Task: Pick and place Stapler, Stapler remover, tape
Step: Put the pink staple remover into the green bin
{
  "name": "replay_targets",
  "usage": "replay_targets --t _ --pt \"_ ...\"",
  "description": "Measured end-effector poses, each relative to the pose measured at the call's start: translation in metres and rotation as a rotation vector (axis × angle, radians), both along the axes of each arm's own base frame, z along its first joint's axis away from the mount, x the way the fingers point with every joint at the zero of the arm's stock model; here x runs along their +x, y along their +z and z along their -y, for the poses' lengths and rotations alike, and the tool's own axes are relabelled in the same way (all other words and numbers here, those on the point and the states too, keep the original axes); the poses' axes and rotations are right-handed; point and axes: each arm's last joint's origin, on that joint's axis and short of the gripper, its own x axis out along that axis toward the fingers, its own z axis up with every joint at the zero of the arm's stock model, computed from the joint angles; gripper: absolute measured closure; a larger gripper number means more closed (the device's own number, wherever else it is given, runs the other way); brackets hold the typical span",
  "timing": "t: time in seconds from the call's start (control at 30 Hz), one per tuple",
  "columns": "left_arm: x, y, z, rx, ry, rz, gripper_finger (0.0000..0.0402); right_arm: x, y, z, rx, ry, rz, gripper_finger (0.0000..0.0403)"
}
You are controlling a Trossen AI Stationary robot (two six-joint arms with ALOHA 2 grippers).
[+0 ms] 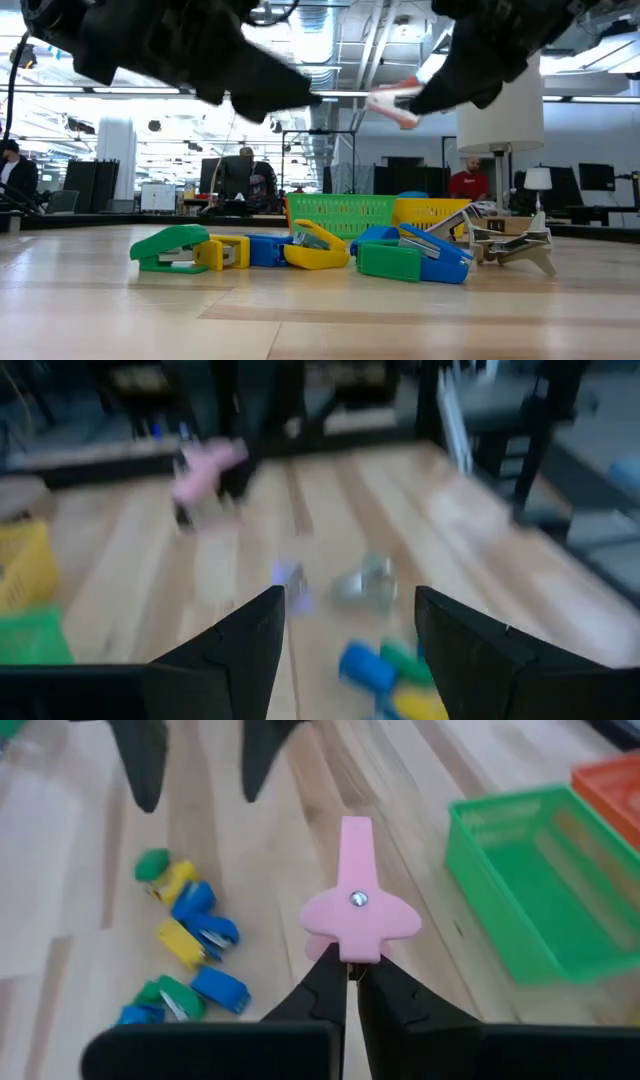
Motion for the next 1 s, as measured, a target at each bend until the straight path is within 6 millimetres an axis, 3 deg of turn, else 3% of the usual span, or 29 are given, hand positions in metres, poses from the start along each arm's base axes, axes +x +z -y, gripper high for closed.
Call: replay_targets --t 0.27,0.7,1.0 --pt "0.003 0.015 0.000 -0.048 0.006 0.148 0.0188 0.004 0.009 -0.010 -0.026 0.075 0.098 0.0397" --pt "0.005 0.021 -0.009 -0.083 0.108 0.212 0.0188 0.006 0.020 -0.022 -0.076 0.169 0.211 0.0398" --pt "0.011 0.030 -0.004 -0.124 -0.009 0.224 0.0188 0.007 0.019 -0.022 -0.091 0.176 0.204 0.0398"
